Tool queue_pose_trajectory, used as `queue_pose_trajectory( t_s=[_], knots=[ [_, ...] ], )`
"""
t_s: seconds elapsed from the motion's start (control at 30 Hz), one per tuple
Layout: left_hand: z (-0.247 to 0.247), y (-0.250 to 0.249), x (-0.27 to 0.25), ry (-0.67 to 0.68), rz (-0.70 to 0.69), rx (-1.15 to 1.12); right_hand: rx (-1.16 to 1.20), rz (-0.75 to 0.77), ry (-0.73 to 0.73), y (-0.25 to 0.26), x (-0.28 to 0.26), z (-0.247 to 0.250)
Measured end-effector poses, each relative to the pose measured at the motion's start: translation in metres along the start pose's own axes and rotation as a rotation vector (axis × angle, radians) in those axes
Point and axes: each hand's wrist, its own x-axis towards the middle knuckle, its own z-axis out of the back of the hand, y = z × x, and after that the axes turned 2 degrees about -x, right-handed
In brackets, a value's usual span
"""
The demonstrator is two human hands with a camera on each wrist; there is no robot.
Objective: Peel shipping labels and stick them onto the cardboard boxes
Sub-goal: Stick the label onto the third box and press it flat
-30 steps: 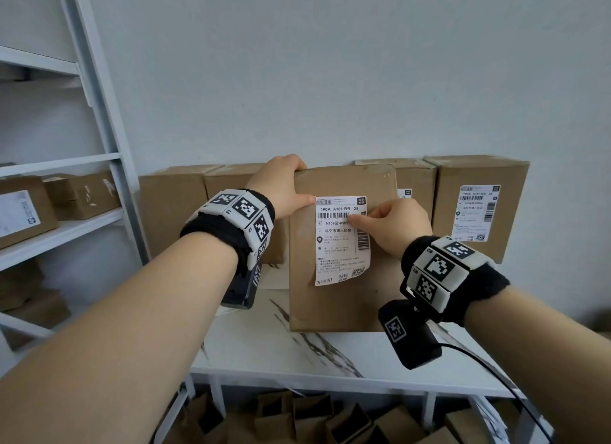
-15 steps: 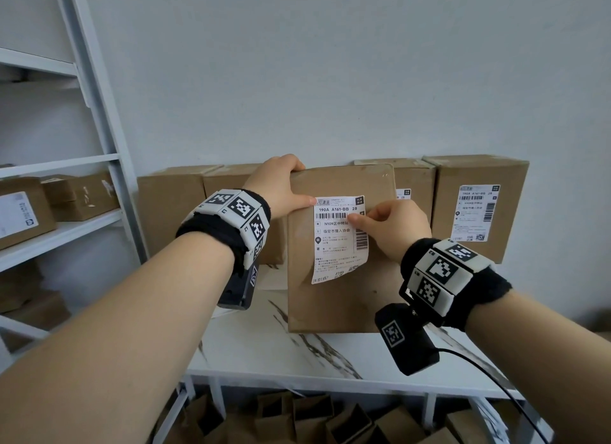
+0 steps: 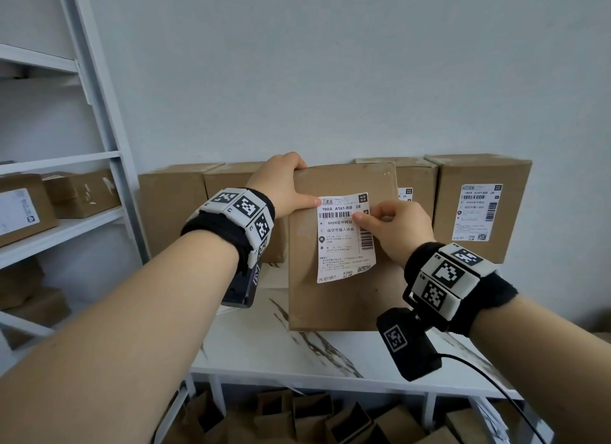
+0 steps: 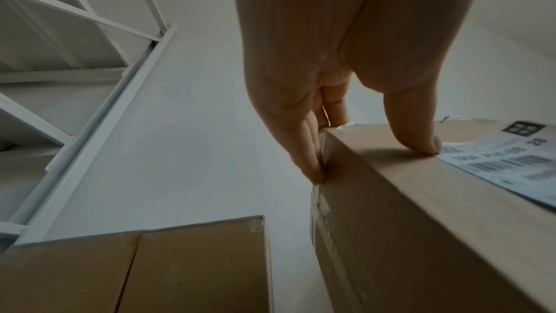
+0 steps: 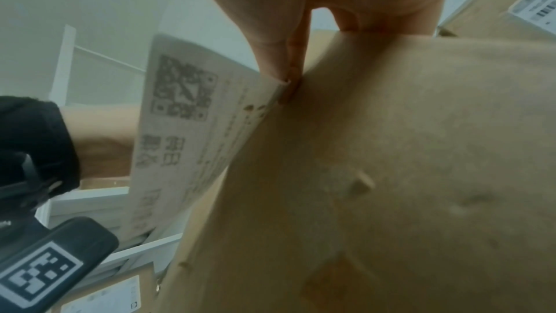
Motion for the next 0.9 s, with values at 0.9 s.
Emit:
queue_pose_trajectory(
  t_s=[0.9],
  knots=[
    [-0.003, -0.001, -0.001, -0.032, -0.002, 0.005, -0.238, 0.002, -0.036, 0.012, -0.006, -0.004]
  ],
)
